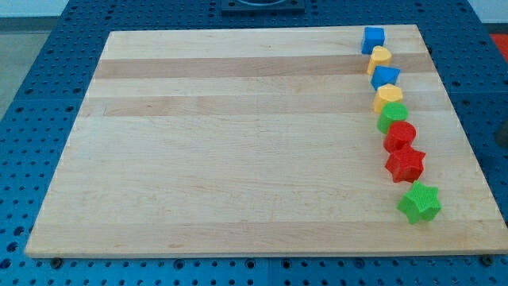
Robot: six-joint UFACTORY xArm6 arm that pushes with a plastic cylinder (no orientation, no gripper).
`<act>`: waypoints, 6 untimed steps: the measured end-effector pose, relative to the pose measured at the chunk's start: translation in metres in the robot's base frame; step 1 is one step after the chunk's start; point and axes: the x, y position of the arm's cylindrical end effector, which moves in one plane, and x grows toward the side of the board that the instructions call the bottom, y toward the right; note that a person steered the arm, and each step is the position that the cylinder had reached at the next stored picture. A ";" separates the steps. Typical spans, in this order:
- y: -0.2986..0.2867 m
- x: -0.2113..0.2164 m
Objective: Move the green star left
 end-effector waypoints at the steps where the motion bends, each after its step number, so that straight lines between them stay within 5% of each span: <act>1: -0.028 0.088; 2: -0.045 0.113; 6: -0.143 0.071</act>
